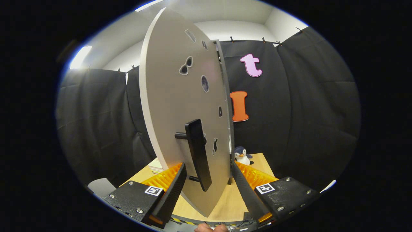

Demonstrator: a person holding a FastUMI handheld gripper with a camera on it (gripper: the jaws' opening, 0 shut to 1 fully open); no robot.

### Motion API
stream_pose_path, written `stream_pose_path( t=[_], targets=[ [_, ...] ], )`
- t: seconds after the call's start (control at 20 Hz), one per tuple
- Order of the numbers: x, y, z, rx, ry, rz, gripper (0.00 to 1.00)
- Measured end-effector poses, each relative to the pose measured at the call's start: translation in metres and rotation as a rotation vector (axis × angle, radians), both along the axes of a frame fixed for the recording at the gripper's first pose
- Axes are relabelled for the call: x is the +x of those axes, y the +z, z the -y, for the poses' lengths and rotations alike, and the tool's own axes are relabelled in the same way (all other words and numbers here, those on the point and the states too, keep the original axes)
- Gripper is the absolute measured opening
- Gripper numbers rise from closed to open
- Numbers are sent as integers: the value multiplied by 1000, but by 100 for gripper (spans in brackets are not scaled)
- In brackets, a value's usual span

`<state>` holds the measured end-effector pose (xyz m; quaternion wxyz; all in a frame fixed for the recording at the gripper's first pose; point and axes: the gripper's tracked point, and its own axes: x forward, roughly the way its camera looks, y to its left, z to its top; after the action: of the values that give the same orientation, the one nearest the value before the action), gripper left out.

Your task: Open the shoe cabinet door, grab the shoes and put them into the shoe cabinet, then close the shoe cabinet door.

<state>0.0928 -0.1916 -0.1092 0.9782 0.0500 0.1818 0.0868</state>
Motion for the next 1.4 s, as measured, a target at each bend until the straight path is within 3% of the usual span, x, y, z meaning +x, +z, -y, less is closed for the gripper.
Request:
stream_pose_path(
  t=[0.55,1.0,1.4],
  targets=[
    [1,-1,5,-46,-26,22,90],
    [5,-5,-11,-41,90,21,90],
    [5,-6,-13,-11,126,25,90]
  ],
)
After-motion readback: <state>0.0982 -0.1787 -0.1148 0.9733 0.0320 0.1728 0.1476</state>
